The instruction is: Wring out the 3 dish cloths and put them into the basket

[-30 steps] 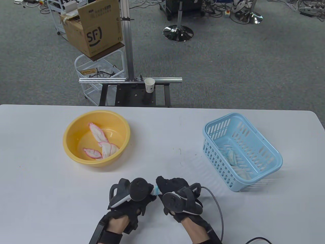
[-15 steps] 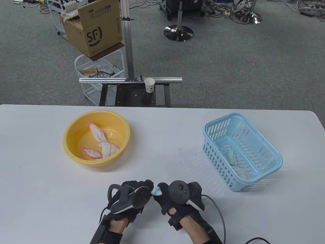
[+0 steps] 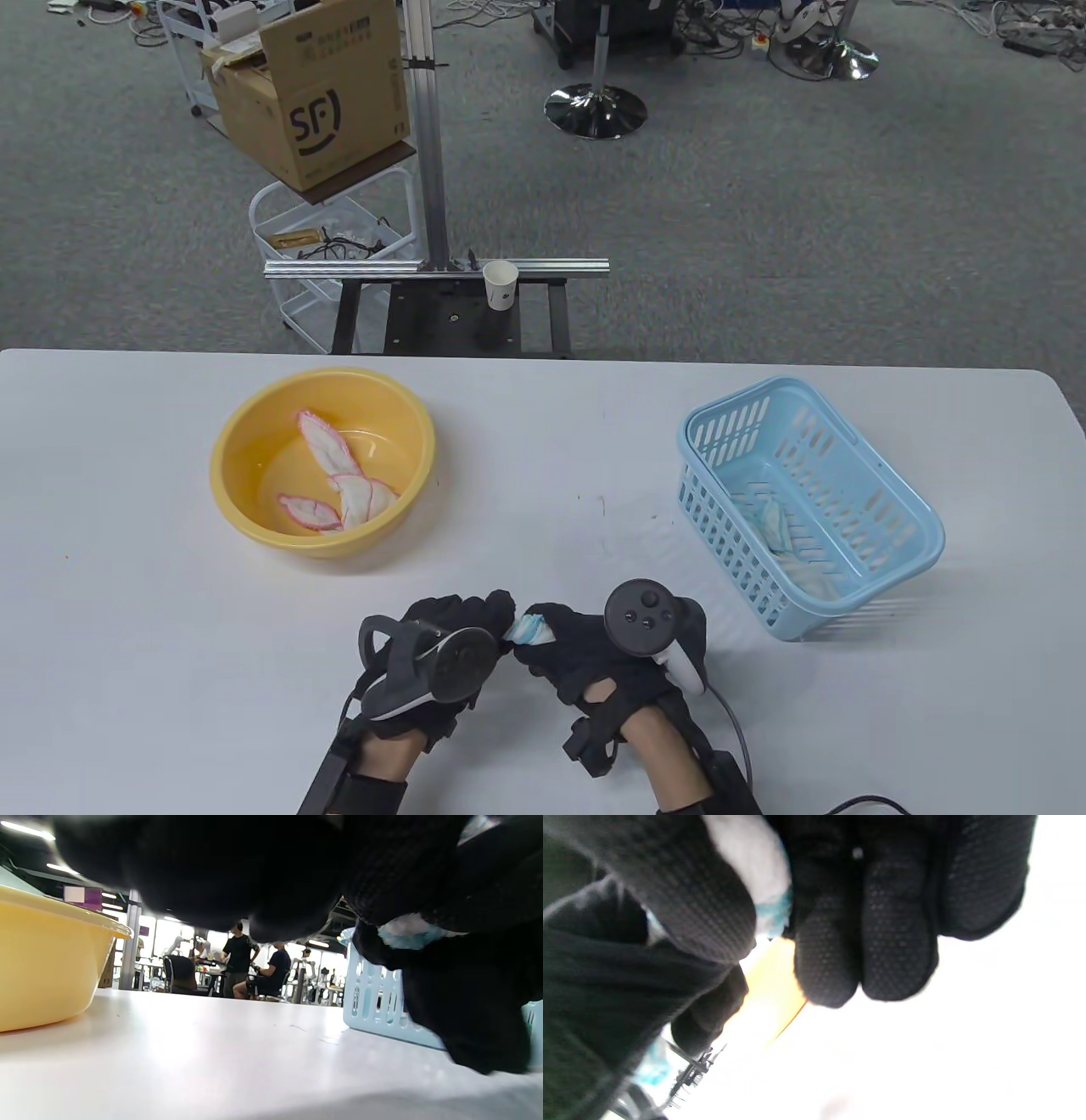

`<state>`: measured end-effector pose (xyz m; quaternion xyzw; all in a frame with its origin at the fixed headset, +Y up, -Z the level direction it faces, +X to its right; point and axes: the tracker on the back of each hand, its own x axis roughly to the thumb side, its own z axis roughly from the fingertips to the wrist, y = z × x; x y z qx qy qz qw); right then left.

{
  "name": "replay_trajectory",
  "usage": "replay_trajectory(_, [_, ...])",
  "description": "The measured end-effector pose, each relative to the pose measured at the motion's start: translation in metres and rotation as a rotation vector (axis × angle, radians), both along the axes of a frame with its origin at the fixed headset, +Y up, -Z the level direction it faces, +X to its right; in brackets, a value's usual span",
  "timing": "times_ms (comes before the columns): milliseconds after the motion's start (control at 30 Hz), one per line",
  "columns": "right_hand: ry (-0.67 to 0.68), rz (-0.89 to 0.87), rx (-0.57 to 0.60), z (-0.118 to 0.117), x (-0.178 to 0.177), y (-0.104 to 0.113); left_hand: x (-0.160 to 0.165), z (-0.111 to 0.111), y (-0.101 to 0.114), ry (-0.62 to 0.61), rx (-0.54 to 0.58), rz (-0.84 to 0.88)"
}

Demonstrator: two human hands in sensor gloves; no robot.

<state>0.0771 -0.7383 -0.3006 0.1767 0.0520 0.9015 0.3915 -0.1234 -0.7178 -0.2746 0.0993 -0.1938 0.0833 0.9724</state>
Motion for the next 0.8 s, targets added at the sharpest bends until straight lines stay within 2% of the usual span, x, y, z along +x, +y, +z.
replay_trajectory(33, [-0.020,0.039,0.072,0.001,0.001,0.004,-0.003,-0.001,0.001,0.002,-0.003,0.011])
replay_trajectory(267, [-0.118,0.123,0.319,0.005,0.017,0.030,-0.018,0.000,0.008,0.038,-0.009,0.119])
replay_trajectory(367, [-0.190,0.185,0.468,0.010,0.025,0.048,-0.027,-0.001,0.010,0.073,0.003,0.160])
replay_trajectory(467, [-0.292,0.169,0.565,0.012,0.039,0.069,-0.039,-0.003,0.008,0.106,-0.019,0.222])
replay_trajectory(633, [-0.470,0.189,0.569,0.006,0.071,0.101,-0.046,-0.008,-0.001,0.123,-0.070,0.260])
replay_trajectory(800, [-0.671,0.221,0.415,-0.004,0.114,0.122,-0.040,-0.010,-0.006,0.112,-0.096,0.245])
